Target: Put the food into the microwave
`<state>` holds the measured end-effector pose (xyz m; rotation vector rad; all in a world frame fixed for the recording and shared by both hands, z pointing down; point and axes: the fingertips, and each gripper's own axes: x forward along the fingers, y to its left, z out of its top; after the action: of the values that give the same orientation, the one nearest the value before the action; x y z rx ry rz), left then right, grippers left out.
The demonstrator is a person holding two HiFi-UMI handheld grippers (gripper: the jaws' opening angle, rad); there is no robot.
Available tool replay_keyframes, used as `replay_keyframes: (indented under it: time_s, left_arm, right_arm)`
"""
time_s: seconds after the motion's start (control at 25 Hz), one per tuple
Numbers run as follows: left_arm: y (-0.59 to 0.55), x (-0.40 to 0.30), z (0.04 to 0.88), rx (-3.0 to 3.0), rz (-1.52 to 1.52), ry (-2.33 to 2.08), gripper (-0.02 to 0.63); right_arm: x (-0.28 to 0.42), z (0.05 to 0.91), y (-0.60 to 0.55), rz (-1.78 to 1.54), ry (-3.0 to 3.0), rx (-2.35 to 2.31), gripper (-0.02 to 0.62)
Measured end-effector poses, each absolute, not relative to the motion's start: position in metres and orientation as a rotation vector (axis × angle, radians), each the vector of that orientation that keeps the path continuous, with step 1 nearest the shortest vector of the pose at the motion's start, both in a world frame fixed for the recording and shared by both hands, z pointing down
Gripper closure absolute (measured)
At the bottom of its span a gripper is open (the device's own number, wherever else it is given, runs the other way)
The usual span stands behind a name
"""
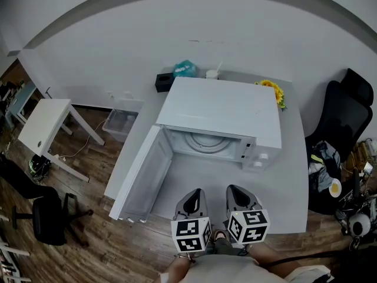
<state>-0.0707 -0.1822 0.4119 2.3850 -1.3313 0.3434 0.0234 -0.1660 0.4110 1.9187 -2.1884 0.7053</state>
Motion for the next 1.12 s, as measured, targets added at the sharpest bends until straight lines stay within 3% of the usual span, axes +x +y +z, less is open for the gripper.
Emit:
replay_keyframes:
  time_s: [0.84, 1.12]
  left_arm:
    - [-0.167, -0.006, 0.436, 2.402, 0.413, -1.123, 0.601]
    - [-0.155, 0.023, 0.458, 2.408, 0.488, -1.002, 0.543]
  right_arm:
    - [0.071, 0.423, -0.145, 0.772, -2.108, 2.004, 0.577]
    - [0.121, 0.444, -0.117, 0.847, -1.944, 2.144, 0.575]
